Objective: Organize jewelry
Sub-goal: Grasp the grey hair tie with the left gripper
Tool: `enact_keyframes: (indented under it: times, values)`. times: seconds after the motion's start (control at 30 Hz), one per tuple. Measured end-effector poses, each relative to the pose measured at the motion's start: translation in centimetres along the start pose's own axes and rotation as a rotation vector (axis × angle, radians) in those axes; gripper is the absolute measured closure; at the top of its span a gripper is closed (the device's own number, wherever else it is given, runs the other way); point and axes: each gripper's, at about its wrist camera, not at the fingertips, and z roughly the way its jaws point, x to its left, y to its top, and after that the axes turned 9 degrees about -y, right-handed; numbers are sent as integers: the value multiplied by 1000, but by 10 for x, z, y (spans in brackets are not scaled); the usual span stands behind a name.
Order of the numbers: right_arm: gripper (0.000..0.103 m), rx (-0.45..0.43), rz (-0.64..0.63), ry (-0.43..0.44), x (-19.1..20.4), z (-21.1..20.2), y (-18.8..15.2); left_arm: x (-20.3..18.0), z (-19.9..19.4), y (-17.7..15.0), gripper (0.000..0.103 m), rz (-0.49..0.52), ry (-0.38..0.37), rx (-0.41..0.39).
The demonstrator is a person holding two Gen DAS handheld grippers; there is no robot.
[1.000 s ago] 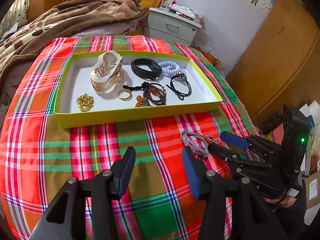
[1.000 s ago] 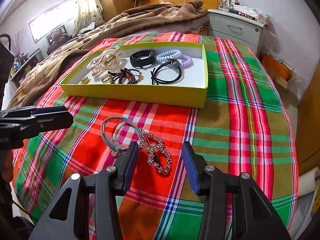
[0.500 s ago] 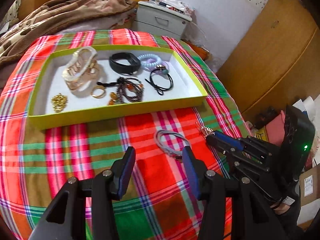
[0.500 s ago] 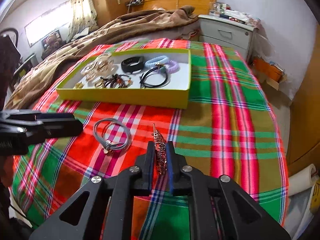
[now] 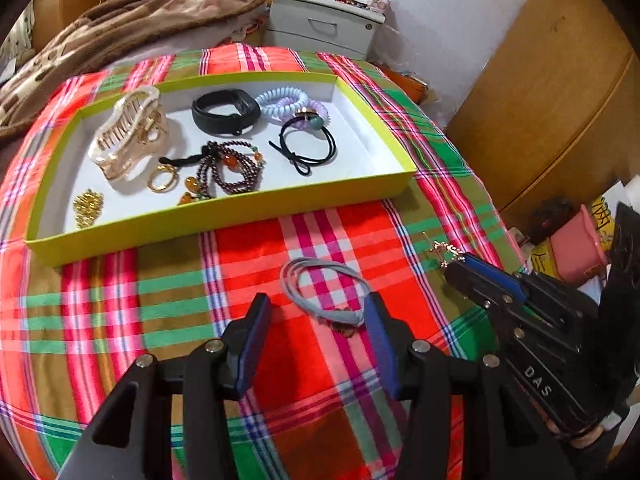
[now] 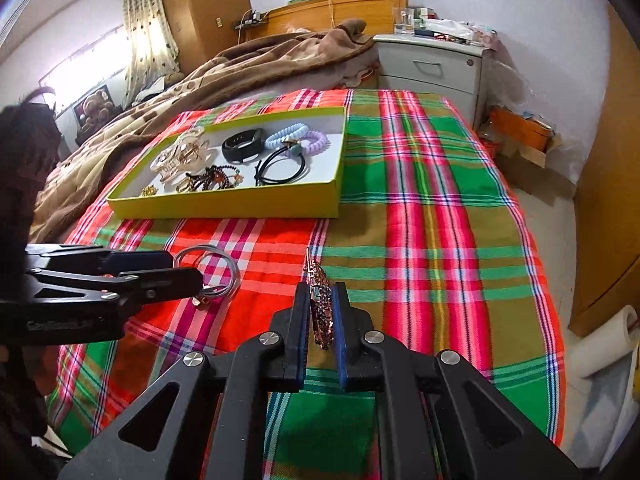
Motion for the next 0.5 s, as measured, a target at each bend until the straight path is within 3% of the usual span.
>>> enact_keyframes:
  times: [0.33, 0.4, 0.47, 0.5]
  values:
    - [92, -25, 26, -4, -5, -9, 2, -11, 8, -5, 53, 85, 93, -13]
    - [92, -30, 29, -4, -4, -11, 2, -13, 9, -6, 58, 106, 98, -17]
    - [92, -32, 32, -8, -5, -11, 2, -17, 10, -7, 75, 132, 93, -12]
    - [92, -32, 34, -9, -5, -12, 1, -18, 10, -7, 78, 140, 90, -10]
